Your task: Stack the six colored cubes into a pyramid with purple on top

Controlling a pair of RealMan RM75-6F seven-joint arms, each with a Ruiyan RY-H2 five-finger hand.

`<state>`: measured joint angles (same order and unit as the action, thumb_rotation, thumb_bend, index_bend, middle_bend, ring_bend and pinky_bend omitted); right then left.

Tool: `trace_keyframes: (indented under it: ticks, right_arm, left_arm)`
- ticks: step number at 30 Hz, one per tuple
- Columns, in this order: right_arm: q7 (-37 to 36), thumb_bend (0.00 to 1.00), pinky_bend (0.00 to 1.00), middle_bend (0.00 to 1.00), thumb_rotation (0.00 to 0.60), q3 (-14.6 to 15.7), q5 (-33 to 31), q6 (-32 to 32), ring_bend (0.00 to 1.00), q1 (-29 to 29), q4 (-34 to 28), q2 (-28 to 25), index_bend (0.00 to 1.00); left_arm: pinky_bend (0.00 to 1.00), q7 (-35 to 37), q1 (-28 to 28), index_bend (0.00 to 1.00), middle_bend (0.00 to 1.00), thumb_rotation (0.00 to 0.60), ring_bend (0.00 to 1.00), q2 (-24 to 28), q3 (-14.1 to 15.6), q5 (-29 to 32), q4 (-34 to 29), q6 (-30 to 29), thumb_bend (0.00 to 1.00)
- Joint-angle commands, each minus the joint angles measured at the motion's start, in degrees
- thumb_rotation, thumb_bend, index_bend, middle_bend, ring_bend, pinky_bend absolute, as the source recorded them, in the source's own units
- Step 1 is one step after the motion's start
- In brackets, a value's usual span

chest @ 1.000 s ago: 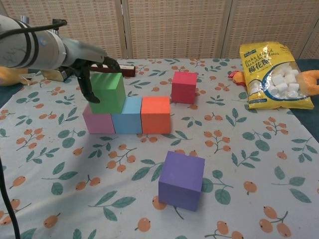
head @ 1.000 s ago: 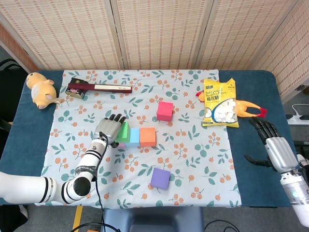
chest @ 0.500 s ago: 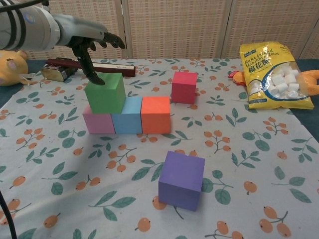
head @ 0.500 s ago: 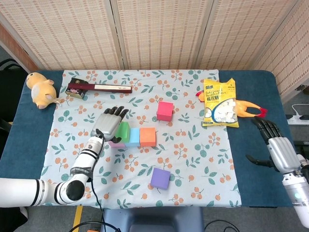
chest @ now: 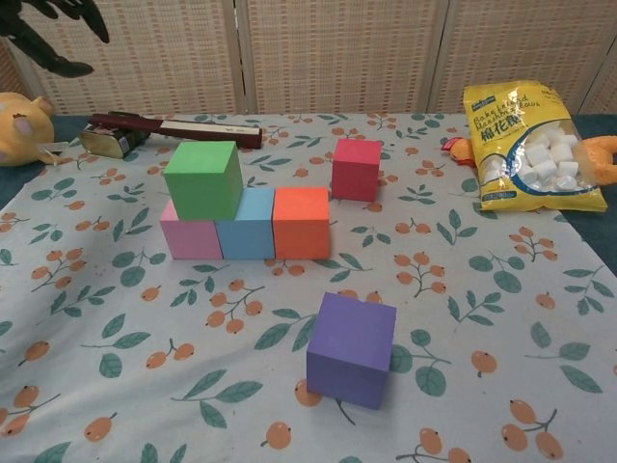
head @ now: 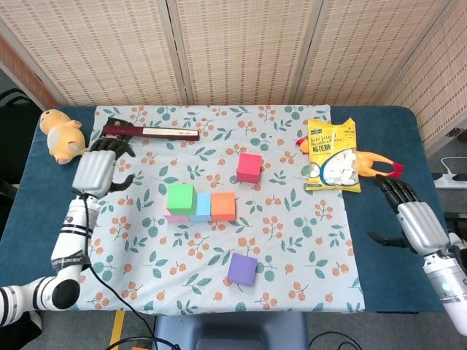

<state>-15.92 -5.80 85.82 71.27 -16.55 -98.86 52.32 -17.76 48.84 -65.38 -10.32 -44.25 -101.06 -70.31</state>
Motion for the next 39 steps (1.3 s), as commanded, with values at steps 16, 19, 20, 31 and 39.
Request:
trace_keyframes:
  ticks: [16,19,20,31,39]
  right_arm:
    - [7.7,0.04,0.1,0.08,0.6,-4.1,-7.8,-17.6,0.0,-13.6,1.2,5.7,0.0]
    - [8.5,0.04,0.1,0.08,0.6,-5.2,-10.0,-19.8,0.0,-15.6,2.3,7.1,0.0]
    - [9.1,0.04,0.1,0.08,0.6,-5.6,-11.0,-20.9,0.0,-16.7,2.9,7.8,0.0]
    - [17.5,0.04,0.1,0.08,0.6,-9.1,-26.1,-32.0,0.0,-29.3,15.1,20.9,0.0]
    - [25.3,0.03,0.1,0.08,0.6,-9.8,-37.0,-33.6,0.0,-37.5,27.0,32.8,0.0]
  left_arm:
    - [0.11,13.6,-19.3,0.3,0.17,0.6,0.07,2.7,10.9,-20.4,10.0,-5.4,0.33]
    - [0.11,15.1,-22.5,0.3,0.17,0.6,0.07,1.2,11.8,-23.6,12.2,-8.5,0.33]
    - [0.11,15.2,-23.6,0.3,0.17,0.6,0.07,0.7,12.1,-24.7,12.8,-9.7,0.33]
    - [0.1,18.4,-30.4,0.3,0.17,0.6,0.07,-1.0,13.2,-32.5,15.2,-15.5,0.33]
    - [0.1,20.3,-32.3,0.3,0.17,0.6,0.07,-0.5,12.4,-34.5,15.5,-15.0,0.33]
